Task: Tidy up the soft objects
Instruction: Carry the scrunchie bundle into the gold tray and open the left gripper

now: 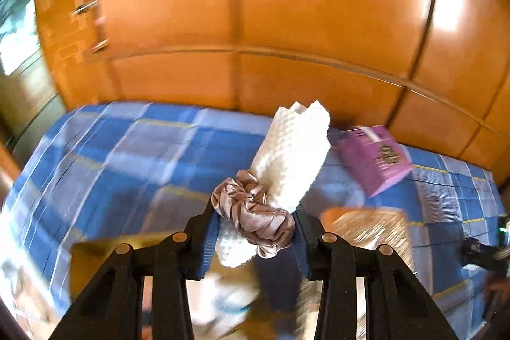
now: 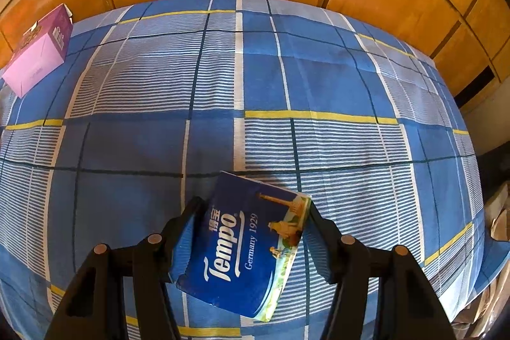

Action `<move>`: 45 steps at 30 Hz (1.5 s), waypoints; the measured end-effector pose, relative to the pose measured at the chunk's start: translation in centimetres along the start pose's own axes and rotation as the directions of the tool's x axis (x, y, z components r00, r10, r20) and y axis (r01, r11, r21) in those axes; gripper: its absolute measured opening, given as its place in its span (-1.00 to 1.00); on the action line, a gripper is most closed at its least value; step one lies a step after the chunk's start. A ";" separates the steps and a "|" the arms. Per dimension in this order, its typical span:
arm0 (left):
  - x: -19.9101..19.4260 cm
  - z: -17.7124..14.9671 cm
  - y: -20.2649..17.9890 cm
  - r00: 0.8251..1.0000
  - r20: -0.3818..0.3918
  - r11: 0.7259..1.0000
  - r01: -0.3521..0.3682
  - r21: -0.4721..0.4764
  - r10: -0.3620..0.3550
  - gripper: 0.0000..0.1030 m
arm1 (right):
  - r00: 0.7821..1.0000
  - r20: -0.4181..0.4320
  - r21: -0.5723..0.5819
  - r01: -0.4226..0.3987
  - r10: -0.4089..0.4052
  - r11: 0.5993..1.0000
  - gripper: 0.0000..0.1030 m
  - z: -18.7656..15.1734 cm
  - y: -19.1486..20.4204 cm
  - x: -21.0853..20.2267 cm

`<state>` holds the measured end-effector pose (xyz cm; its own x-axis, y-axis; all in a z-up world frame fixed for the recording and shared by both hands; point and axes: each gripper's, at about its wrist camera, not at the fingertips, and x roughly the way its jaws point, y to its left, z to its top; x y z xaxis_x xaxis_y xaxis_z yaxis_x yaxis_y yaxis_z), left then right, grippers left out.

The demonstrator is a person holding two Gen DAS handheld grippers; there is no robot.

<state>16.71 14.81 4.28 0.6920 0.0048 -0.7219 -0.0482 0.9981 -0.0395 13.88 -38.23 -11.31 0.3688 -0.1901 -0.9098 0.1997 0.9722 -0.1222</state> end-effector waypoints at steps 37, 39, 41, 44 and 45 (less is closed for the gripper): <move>-5.3 -17.5 9.8 0.966 0.043 0.956 -0.244 -0.165 0.254 0.28 | 0.979 0.076 -0.051 0.193 -0.189 0.980 0.07 -0.9 3.4 -0.8; -5.4 -17.5 9.9 0.967 0.044 0.955 -0.242 -0.170 0.252 0.33 | 0.978 0.076 -0.047 0.196 -0.192 0.979 0.07 -0.9 3.4 -0.8; -5.4 -17.6 9.9 0.965 0.045 0.954 -0.247 -0.170 0.258 0.41 | 0.978 0.074 -0.043 0.196 -0.193 0.980 0.07 -0.9 3.4 -0.8; -5.5 -17.7 10.1 0.965 0.045 0.953 -0.248 -0.172 0.260 0.44 | 0.979 0.072 -0.037 0.195 -0.192 0.980 0.07 -0.9 3.4 -0.8; -5.6 -17.8 10.1 0.964 0.045 0.953 -0.250 -0.172 0.261 0.45 | 0.979 0.072 -0.036 0.194 -0.191 0.980 0.07 -0.8 3.3 -0.8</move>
<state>-0.42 23.78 -4.38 0.6871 0.2676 -0.6755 -0.3422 0.9393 0.0239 13.49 -34.72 -11.33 0.3878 -0.3818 -0.8389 0.2347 0.9211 -0.3108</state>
